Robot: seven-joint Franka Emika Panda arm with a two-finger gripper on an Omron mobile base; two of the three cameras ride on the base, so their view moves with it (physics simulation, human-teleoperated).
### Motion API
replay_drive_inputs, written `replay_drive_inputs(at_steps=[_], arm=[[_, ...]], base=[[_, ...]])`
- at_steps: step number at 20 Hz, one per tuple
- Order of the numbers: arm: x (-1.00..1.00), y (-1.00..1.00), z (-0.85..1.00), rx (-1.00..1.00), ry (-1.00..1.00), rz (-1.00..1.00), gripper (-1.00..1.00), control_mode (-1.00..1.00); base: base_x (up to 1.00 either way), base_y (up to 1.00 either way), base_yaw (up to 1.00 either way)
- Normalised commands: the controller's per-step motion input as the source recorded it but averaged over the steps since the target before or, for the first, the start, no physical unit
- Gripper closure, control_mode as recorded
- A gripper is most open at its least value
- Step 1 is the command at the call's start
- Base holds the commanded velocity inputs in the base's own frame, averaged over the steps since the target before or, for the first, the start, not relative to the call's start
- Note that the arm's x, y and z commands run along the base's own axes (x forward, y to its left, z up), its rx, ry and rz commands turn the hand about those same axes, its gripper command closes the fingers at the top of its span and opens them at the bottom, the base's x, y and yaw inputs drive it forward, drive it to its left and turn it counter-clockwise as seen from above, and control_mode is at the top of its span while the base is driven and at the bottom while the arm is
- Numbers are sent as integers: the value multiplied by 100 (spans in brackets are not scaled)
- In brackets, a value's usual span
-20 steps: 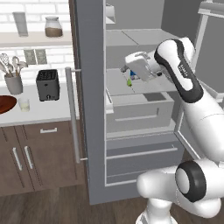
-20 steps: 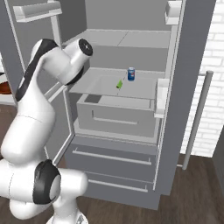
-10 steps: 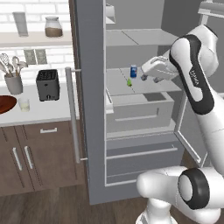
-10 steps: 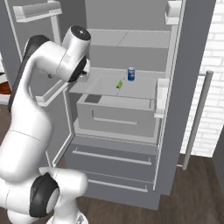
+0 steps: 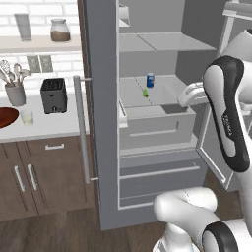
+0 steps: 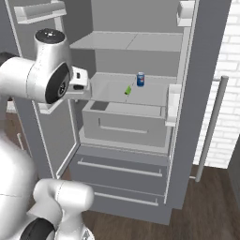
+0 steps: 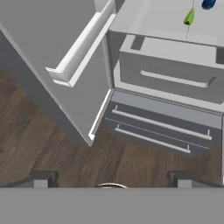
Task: Grab a lemon wedge from the fridge and one ice cube from the ice bowl, and put them in the glass of lemonade.
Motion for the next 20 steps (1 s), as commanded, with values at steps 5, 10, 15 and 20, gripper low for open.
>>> replay_drive_inputs(at_steps=[5,10,15,20], arm=[[-88,0,-6,-5,2,-7,-100,-100],[-49,0,-13,-9,0,-9,-100,-100],[-32,-3,-10,-2,-1,-8,-100,-100],[-4,0,-9,0,0,-4,-100,-100]], base=[[0,0,0],[0,0,0],[0,0,0],[0,0,0]])
